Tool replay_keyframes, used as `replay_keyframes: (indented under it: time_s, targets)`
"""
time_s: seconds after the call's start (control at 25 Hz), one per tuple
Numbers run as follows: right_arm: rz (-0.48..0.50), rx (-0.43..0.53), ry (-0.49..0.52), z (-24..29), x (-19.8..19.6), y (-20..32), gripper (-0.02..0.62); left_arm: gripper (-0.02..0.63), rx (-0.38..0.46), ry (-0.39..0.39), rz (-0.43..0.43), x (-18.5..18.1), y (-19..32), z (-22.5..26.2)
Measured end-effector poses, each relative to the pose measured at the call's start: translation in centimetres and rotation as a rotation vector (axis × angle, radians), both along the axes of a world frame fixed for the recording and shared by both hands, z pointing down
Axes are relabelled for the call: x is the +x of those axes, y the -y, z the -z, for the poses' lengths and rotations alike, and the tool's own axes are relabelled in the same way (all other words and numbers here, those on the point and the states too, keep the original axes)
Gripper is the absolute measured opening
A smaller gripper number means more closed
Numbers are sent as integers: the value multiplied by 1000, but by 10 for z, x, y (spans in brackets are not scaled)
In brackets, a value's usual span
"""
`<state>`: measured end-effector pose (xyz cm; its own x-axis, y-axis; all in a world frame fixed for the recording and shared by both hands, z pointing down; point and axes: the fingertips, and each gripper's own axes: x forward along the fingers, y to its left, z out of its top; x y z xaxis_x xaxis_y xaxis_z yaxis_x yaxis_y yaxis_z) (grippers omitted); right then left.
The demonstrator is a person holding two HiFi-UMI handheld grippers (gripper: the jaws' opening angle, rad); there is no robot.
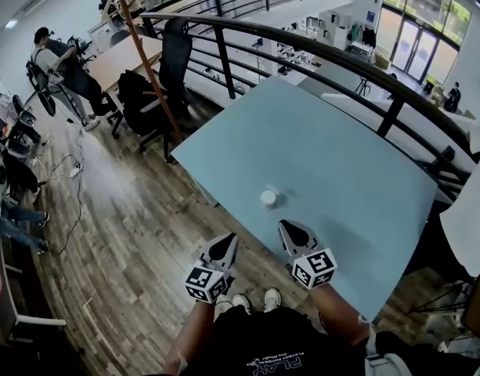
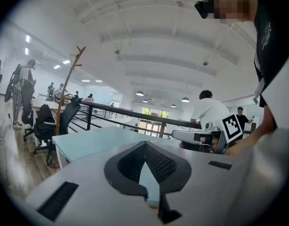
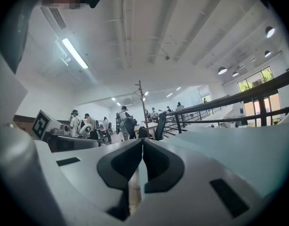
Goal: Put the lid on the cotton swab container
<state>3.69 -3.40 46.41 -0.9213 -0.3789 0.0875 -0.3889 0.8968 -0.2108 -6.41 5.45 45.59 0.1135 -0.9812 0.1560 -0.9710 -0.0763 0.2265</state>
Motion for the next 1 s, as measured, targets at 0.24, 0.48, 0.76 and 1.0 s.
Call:
replay_keyframes:
  time_s: [0.24,0.48,0.76,1.0]
  targets:
    - [-25,9,-2,-4,-12,21,18,12,7,-14,-29,-14,25,-14]
    - [-77,3,-12,-4,-31,55,18,12,41,-18,-92,-37,65,-12]
    - [-182,21,-24,2,-59,91,18,12,39,-1,-189,-76,104,-18]
    - [-254,25,-48,2,-78,103,18,12,21,-13,-257,-103,124,-23]
